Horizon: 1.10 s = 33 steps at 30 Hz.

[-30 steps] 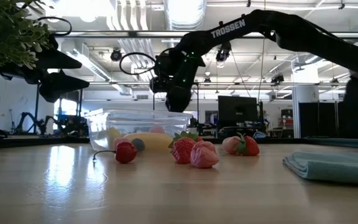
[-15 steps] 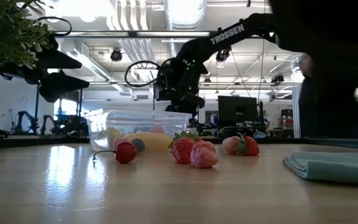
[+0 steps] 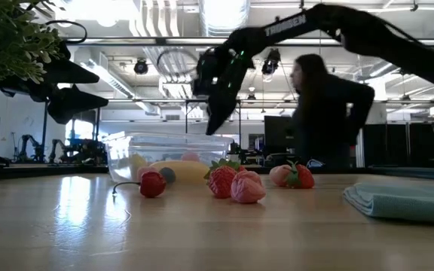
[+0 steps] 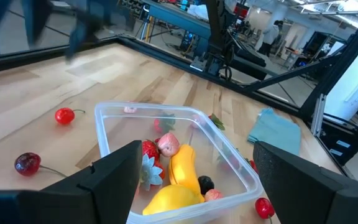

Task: Pick and placing Produce into tupperware
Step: Put the red strawberry into the transparent bin

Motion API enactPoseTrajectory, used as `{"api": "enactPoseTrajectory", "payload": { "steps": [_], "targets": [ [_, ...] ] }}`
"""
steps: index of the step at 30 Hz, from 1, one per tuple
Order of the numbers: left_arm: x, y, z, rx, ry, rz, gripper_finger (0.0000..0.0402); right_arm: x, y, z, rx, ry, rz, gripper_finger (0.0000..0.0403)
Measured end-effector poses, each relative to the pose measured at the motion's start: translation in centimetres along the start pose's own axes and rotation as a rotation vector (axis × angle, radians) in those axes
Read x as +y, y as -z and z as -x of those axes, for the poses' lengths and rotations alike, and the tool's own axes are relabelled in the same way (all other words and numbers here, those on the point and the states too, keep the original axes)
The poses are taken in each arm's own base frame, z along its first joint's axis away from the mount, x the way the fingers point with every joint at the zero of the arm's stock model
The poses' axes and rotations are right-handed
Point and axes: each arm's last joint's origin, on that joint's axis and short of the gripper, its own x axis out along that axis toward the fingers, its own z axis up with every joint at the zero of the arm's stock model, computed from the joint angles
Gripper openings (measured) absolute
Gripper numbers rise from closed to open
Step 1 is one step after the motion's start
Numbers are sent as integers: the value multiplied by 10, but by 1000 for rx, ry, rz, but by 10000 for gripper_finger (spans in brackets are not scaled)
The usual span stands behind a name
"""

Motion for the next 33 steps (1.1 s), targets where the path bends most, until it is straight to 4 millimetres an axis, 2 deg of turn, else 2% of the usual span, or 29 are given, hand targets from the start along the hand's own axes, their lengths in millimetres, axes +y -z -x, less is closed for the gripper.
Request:
{"api": "enactPoseTrajectory", "payload": {
  "steps": [6,10,13,19,23,27,33],
  "targets": [
    [0,0,0,0,0,0,293,-17,2,76,-215,44,-55,226],
    [0,0,0,-1,0,0,293,-29,10,105,-282,101,-133,226],
    [0,0,0,-1,2,0,293,-30,14,120,-297,107,-186,226],
    [2,-8,1,-100,-111,21,293,-17,14,137,-297,73,-267,226],
    [-5,-25,4,-280,-17,176,293,-10,14,139,-266,41,-326,226],
    [-11,-43,10,-459,112,405,293,-2,11,137,-247,15,-375,226],
    [-15,-62,22,-657,223,445,293,9,3,134,-248,-11,-432,226]
  ]
}}
